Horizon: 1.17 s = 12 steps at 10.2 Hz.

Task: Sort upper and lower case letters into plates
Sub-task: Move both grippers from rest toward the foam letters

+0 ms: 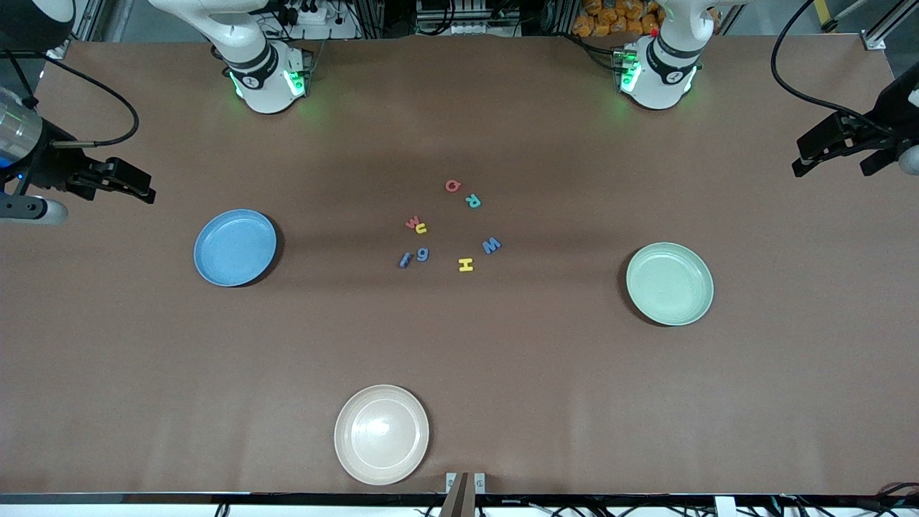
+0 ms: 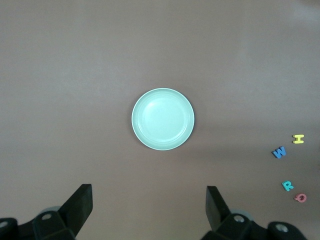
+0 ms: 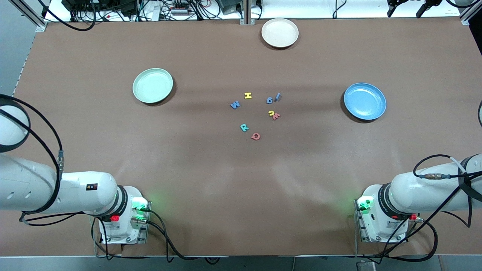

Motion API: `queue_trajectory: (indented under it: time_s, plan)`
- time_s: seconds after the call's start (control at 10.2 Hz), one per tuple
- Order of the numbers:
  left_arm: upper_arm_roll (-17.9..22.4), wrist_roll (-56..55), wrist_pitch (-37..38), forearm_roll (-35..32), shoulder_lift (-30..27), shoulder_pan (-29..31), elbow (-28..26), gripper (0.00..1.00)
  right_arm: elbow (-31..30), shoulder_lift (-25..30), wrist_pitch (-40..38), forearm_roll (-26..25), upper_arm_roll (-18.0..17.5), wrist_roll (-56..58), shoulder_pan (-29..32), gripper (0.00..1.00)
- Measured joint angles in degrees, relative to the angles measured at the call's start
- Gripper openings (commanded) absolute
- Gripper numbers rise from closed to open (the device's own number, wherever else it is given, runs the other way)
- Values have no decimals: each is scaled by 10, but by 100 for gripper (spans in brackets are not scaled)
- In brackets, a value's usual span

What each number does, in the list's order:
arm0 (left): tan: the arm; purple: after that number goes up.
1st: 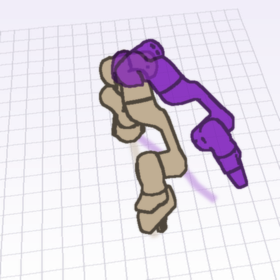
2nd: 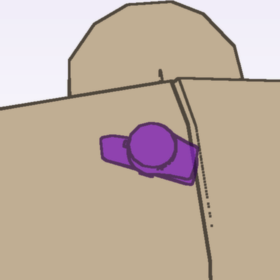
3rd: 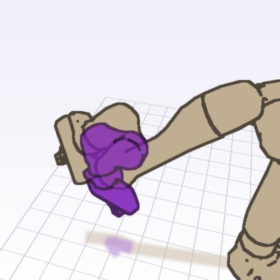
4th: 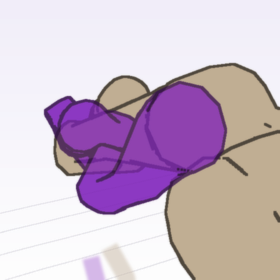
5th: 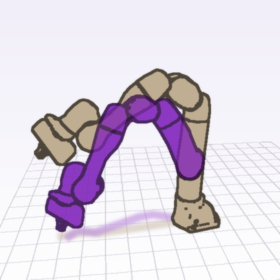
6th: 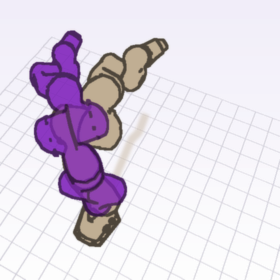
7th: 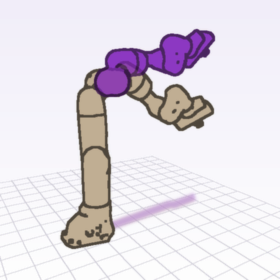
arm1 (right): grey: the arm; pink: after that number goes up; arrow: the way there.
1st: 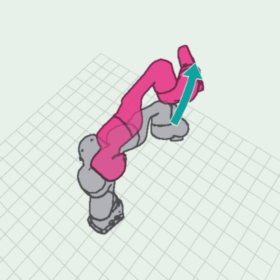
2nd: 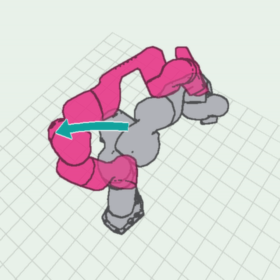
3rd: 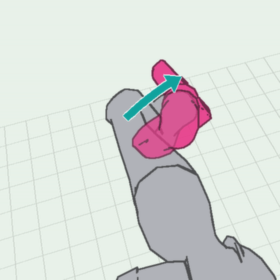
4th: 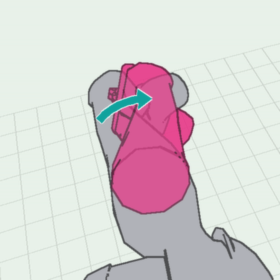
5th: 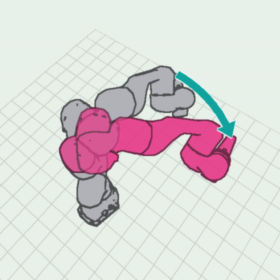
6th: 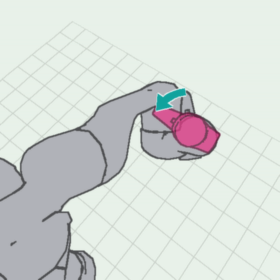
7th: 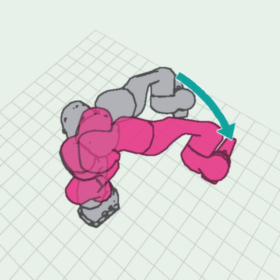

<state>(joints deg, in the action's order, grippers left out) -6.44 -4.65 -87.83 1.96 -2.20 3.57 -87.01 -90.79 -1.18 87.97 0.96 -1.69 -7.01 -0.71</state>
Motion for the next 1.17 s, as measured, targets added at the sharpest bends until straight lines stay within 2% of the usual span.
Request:
queue_trajectory:
  time_s: [0.59, 0.88, 1.17]
  plan:
    - [-4, 0, -2, 5, 1, -2, -1, 100, 0, -2, 18, 0, 0, 0, -8, 100]
    - [-53, -10, -26, 11, 18, -10, -10, 100, 0, -4, 19, 0, 0, 0, -10, 100]
    - [-101, -64, -75, 12, 51, -52, -25, 100, -3, -16, 22, 8, -1, -16, -24, 100]
